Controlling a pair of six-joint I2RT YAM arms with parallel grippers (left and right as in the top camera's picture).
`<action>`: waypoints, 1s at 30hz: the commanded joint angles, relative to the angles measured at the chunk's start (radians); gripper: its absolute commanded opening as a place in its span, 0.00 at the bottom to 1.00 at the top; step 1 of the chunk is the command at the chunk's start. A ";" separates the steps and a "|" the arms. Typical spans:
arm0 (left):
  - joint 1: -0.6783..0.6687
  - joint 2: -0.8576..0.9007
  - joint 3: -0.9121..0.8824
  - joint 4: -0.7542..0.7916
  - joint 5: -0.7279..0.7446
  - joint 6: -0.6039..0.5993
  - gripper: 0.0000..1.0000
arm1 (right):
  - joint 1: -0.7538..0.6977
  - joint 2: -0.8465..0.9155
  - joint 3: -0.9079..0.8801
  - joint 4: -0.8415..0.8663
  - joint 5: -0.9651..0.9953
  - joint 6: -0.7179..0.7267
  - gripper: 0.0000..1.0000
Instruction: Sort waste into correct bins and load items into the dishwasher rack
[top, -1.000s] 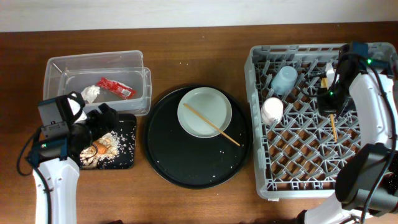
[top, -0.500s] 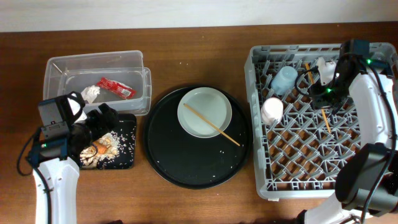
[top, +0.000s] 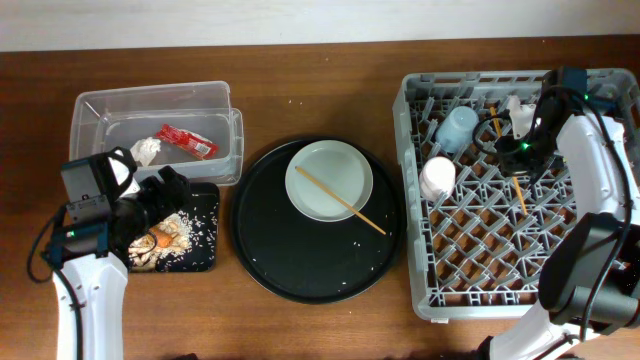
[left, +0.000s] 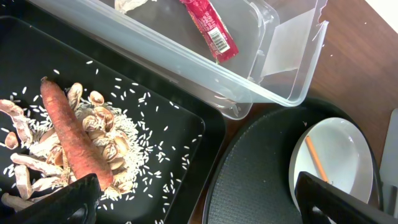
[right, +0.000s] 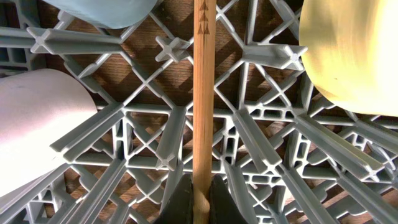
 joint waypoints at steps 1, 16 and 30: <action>0.003 -0.006 0.018 -0.001 0.008 -0.006 0.99 | -0.007 0.004 -0.006 0.006 0.002 0.031 0.04; 0.003 -0.006 0.018 -0.001 0.007 -0.006 0.99 | 0.173 0.000 0.343 -0.245 -0.775 0.108 0.73; 0.003 -0.006 0.018 -0.001 0.008 -0.006 0.99 | 0.767 0.333 0.327 -0.108 -0.222 0.110 0.27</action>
